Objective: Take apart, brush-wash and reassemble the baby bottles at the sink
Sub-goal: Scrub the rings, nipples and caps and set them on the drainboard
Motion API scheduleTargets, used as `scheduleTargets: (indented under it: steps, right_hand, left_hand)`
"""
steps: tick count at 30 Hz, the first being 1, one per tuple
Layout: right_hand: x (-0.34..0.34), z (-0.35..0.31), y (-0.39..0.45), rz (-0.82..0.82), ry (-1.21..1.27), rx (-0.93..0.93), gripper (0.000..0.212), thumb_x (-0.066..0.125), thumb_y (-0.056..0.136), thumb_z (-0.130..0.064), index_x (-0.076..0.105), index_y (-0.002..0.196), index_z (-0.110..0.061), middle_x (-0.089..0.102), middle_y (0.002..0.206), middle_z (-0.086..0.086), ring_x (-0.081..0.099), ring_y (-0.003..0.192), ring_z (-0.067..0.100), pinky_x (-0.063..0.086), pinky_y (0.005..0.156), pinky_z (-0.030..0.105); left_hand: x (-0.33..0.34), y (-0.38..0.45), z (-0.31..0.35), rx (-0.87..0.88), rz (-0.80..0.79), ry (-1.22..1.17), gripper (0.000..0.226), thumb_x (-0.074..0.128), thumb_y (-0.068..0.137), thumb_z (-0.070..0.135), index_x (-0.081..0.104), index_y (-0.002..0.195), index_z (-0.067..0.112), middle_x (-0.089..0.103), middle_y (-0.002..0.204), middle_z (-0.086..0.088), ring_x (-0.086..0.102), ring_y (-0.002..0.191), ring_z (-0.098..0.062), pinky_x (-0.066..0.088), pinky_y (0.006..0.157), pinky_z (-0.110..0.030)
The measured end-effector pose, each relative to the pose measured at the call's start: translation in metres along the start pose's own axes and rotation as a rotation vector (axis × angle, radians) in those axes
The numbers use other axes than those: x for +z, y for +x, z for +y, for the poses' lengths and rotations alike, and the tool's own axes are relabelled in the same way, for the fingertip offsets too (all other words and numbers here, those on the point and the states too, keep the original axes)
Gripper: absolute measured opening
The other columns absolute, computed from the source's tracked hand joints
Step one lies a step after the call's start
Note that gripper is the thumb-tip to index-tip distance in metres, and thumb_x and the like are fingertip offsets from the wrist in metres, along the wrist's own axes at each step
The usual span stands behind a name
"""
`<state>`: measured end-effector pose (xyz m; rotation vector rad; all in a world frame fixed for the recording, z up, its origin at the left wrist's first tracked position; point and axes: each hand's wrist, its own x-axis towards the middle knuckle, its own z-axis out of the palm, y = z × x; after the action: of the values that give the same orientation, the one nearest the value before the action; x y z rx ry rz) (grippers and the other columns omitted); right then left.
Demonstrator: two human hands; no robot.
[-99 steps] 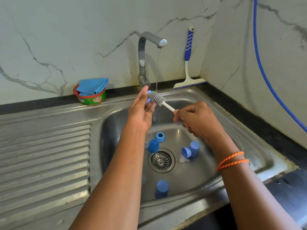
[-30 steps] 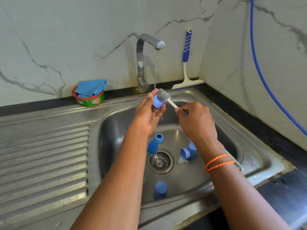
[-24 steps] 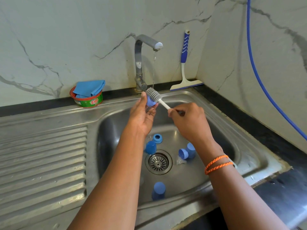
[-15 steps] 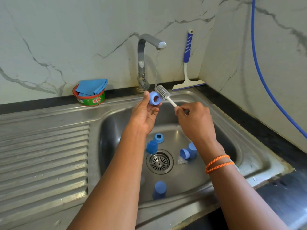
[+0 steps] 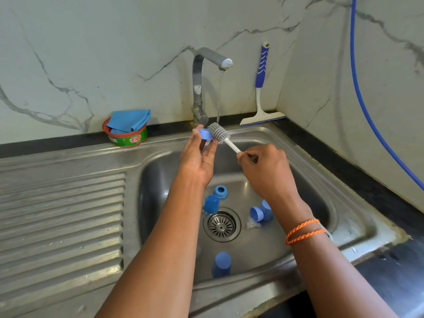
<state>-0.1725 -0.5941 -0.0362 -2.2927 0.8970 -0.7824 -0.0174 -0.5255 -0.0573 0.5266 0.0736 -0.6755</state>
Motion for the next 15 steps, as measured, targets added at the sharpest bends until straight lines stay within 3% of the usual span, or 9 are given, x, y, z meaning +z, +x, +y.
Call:
scheduleTargets:
  steps: [5, 9, 12, 15]
  right_hand:
    - [0.006, -0.01, -0.005, 0.011, 0.065, -0.039, 0.036, 0.061, 0.102, -0.043, 0.067, 0.072, -0.023, 0.057, 0.063, 0.002, 0.055, 0.059, 0.029, 0.046, 0.053, 0.04]
    - [0.01, -0.007, -0.002, 0.043, 0.064, -0.009, 0.039, 0.058, 0.101, -0.052, 0.064, 0.071, -0.026, 0.06, 0.069, 0.004, 0.056, 0.061, 0.029, 0.045, 0.055, 0.038]
    - [0.009, -0.006, -0.001, 0.049, 0.083, 0.007, 0.04, 0.059, 0.101, -0.051, 0.065, 0.071, -0.025, 0.059, 0.068, 0.003, 0.053, 0.059, 0.025, 0.04, 0.054, 0.035]
    - [0.007, -0.009, -0.001, 0.045, 0.075, 0.01, 0.037, 0.06, 0.102, -0.048, 0.069, 0.076, -0.024, 0.06, 0.068, 0.003, 0.054, 0.059, 0.026, 0.041, 0.054, 0.035]
  left_hand:
    - [0.004, -0.011, -0.004, -0.057, -0.025, 0.014, 0.048, 0.078, 0.085, 0.017, 0.069, 0.131, 0.008, 0.071, 0.125, -0.014, 0.071, 0.108, -0.028, 0.063, 0.087, -0.035]
    - [0.003, -0.012, -0.002, -0.105, -0.054, 0.097, 0.022, 0.075, 0.092, 0.012, 0.076, 0.114, 0.012, 0.075, 0.114, -0.013, 0.073, 0.106, -0.028, 0.062, 0.089, -0.035]
    - [0.002, -0.011, 0.002, -0.132, -0.092, 0.122, 0.018, 0.074, 0.094, 0.014, 0.076, 0.111, 0.009, 0.074, 0.117, -0.015, 0.073, 0.108, -0.027, 0.063, 0.088, -0.035]
    - [0.003, -0.009, 0.001, -0.147, -0.1, 0.144, 0.032, 0.074, 0.094, 0.017, 0.07, 0.122, 0.002, 0.068, 0.131, -0.021, 0.069, 0.12, -0.03, 0.064, 0.085, -0.035]
